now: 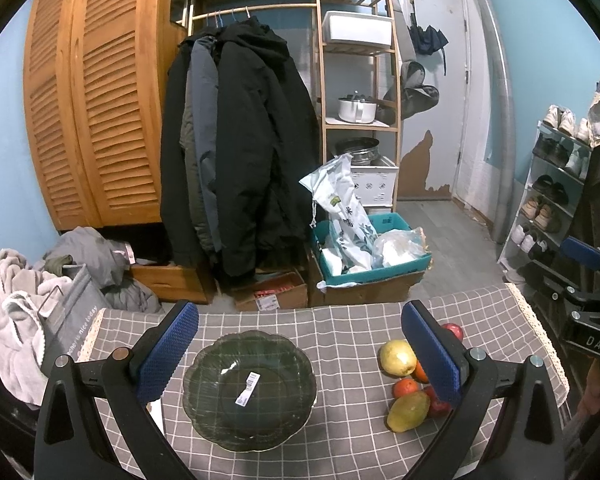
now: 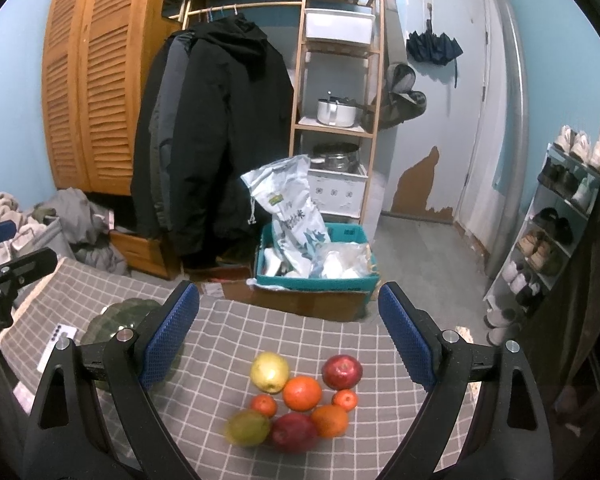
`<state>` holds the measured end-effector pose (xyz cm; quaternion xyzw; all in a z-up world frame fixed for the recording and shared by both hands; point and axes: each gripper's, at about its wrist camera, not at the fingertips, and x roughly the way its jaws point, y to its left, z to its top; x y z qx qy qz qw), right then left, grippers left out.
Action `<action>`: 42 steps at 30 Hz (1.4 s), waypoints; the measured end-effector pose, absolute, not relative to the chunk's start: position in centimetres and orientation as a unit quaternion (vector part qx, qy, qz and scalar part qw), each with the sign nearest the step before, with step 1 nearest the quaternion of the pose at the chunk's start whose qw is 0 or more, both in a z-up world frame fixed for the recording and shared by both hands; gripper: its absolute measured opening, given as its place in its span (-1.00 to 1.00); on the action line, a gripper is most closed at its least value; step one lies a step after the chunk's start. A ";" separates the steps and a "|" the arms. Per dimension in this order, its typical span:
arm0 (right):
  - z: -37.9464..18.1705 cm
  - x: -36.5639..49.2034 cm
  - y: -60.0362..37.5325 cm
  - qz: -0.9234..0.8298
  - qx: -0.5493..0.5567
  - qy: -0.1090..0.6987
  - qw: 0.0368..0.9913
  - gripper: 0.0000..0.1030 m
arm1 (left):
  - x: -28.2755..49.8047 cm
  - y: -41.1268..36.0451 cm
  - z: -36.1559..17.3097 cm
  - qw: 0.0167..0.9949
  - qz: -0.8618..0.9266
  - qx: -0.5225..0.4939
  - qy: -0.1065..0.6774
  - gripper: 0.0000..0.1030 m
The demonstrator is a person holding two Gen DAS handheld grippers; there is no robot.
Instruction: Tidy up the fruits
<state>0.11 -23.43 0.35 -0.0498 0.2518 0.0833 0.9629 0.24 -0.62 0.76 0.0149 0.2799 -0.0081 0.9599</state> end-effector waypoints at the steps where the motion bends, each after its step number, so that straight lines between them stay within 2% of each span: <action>1: 0.5 0.1 -23.6 0.084 -0.048 0.252 0.963 0.74 | 0.2 -0.5 0.8 0.960 -0.009 0.014 0.280 0.99; 23: -0.6 1.0 -24.9 0.083 -0.020 0.275 0.958 0.74 | 0.2 -1.5 -0.9 0.952 -0.026 0.009 0.306 0.99; 42: -6.4 3.3 -29.2 0.060 -0.002 0.386 0.921 0.74 | 2.9 -4.6 -5.0 0.919 -0.067 0.026 0.386 0.99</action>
